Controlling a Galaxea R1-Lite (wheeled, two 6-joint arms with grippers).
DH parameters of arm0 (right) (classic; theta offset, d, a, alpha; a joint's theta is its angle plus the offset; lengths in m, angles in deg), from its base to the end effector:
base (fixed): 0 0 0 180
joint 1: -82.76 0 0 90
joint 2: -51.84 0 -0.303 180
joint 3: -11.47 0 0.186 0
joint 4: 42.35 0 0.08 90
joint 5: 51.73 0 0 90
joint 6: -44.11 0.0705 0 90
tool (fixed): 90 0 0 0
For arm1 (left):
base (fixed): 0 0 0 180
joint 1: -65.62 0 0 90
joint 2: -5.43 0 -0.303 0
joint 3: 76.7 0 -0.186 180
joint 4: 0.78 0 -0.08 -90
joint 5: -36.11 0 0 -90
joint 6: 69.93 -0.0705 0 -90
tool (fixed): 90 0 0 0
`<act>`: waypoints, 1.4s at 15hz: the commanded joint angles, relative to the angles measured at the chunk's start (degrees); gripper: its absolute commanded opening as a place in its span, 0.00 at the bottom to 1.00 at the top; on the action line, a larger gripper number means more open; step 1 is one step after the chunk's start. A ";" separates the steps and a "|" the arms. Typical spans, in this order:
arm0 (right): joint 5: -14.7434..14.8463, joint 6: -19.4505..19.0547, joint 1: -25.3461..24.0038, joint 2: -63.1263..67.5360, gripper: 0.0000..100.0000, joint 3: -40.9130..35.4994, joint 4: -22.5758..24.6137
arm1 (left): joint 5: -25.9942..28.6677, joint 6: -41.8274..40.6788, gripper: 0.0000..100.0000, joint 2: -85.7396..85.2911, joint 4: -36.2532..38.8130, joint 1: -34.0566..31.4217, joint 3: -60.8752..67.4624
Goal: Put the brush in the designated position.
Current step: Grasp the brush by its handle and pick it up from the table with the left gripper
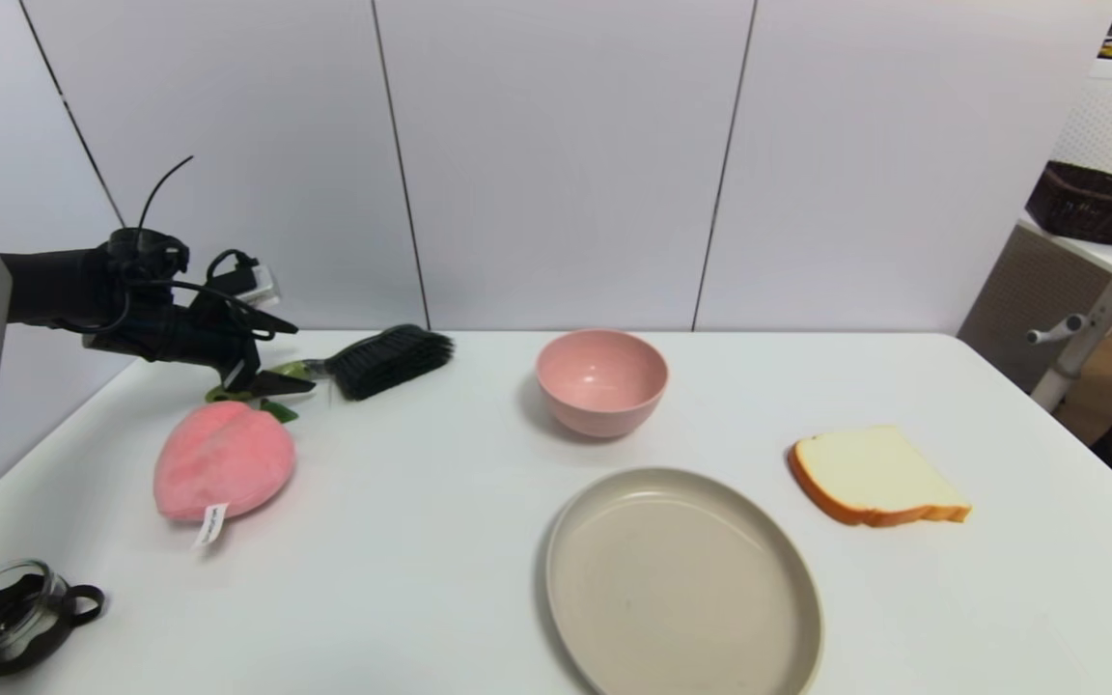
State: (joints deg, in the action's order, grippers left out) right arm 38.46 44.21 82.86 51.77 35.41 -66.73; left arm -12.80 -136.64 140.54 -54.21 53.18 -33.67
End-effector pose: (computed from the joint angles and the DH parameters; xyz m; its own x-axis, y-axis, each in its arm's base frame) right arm 0.0174 -0.0003 0.0743 1.0000 -0.0051 -0.0065 0.0051 1.0000 0.0017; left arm 0.4820 0.0589 0.1156 0.5990 -0.5409 -0.5904 0.7962 0.4808 0.3673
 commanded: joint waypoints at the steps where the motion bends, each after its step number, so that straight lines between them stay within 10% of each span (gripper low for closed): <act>1: -0.01 -0.01 -0.01 0.07 1.00 -0.09 0.00 | 0.21 -0.09 1.00 0.68 -0.13 -0.12 0.00; 19: -0.01 -0.01 -0.01 0.07 1.00 -0.09 0.00 | 1.53 10.37 1.00 2.79 -0.83 -0.39 0.00; 20: -0.01 -0.01 -0.01 0.07 1.00 -0.09 0.00 | 1.44 10.37 0.00 3.06 -1.01 -0.39 0.00; 21: -0.01 -0.01 0.08 0.07 1.00 -0.09 0.00 | 1.44 10.37 0.00 3.41 -1.36 -0.39 0.00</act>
State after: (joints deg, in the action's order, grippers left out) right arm 38.46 44.19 82.86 51.77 35.41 -66.73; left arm -11.64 -125.94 143.44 -55.02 52.84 -33.67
